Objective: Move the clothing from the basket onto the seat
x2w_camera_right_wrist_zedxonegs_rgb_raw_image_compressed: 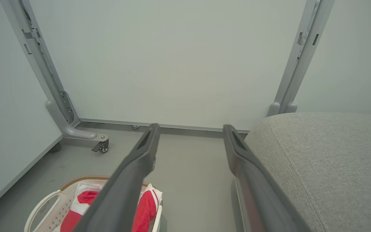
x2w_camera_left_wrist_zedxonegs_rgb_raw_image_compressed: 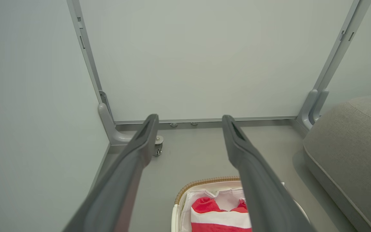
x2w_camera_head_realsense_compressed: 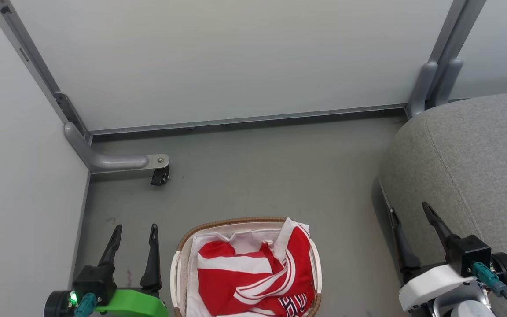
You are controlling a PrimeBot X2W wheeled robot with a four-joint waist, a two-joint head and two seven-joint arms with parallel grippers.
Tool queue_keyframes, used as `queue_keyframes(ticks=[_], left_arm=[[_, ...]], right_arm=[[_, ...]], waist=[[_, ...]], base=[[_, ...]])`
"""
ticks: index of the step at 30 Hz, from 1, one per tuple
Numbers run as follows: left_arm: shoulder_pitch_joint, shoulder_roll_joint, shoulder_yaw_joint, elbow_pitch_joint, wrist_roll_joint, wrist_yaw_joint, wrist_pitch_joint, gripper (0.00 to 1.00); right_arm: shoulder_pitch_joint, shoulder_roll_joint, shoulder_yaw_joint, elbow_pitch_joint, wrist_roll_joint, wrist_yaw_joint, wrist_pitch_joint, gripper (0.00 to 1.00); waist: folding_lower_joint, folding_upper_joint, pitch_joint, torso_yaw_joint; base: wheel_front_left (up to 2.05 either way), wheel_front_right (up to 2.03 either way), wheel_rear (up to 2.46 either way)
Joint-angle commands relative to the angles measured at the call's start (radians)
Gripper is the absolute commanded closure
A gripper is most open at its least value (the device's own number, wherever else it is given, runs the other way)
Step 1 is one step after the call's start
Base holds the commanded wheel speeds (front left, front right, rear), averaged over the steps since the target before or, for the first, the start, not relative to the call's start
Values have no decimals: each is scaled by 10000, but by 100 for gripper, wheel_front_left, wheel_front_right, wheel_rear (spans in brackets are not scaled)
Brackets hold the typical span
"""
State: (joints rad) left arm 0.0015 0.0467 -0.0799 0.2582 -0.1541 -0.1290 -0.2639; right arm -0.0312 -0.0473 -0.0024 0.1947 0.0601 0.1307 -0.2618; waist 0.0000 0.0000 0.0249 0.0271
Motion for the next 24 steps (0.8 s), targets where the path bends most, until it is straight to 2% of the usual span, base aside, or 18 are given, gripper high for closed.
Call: queue_keyframes(ticks=[1,17,24], left_arm=[[127,66,17,0,113,-32,-11,0],[81,66,-3,-54,98,-32,-11,0],[-512,63,-409,-185,244,-30,-9,0]], right_arm=[[93,-57,-30,16,-45,0,-49,0],[8,-56,-47,-62,143,0,-49,0],[-539,-51,18,-305,274,0,-48,0]], waist=[[0,0,1,-2],[0,0,180,-18],[0,0,1093,-231]], base=[[0,0,0],[0,0,0],[0,0,0]])
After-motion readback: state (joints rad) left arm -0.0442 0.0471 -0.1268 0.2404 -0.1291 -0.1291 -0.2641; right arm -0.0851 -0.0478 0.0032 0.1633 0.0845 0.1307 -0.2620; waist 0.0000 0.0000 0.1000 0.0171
